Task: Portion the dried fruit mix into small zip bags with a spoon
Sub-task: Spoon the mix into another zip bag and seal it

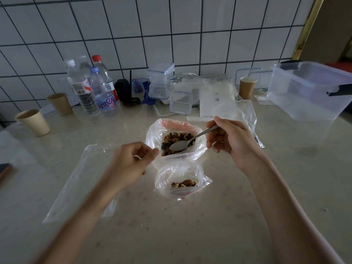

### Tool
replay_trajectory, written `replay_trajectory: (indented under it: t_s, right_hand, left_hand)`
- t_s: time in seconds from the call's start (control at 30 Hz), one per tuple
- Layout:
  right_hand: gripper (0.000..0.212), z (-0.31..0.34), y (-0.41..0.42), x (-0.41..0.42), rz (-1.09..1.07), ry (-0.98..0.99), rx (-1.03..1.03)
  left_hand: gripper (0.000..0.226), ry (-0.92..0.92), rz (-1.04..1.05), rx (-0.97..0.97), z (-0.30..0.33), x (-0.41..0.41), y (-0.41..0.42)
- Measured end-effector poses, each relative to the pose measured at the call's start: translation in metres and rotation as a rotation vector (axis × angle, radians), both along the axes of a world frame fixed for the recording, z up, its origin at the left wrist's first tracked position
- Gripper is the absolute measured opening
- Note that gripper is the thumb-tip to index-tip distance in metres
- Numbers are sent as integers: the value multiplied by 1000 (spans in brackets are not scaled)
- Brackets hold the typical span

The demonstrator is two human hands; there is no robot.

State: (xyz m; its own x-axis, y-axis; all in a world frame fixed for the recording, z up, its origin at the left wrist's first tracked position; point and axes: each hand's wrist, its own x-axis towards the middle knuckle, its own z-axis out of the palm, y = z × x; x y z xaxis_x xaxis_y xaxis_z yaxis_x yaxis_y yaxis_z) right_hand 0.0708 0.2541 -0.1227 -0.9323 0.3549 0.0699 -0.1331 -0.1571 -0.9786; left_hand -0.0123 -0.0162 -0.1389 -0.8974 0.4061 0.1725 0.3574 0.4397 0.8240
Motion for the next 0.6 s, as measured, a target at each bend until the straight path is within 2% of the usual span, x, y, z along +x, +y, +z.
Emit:
replay_trajectory:
  t_s: [0.1, 0.17, 0.23, 0.3, 0.33, 0.47, 0.6]
  right_hand:
    - [33, -2, 1, -2, -74, -43, 7]
    - [32, -4, 1, -3, -99, -57, 33]
    - [29, -6, 1, -4, -106, -51, 60]
    - [28, -7, 2, -4, -109, -46, 104]
    - [28, -7, 2, -3, -106, -44, 127]
    - [27, -7, 3, -3, -95, -24, 221]
    - [27, -9, 2, -5, -98, -33, 345]
  left_hand:
    - [28, 121, 164, -16, 0, -21, 7]
    - [43, 169, 272, -154, -2, -33, 14]
    - [69, 90, 279, -311, -5, -43, 22]
    - [85, -8, 221, -347, -9, -49, 31]
    - [81, -12, 189, -336, -11, -50, 35]
    - [32, 92, 168, -208, -27, -38, 42]
    - [16, 136, 142, -178, -35, -33, 39]
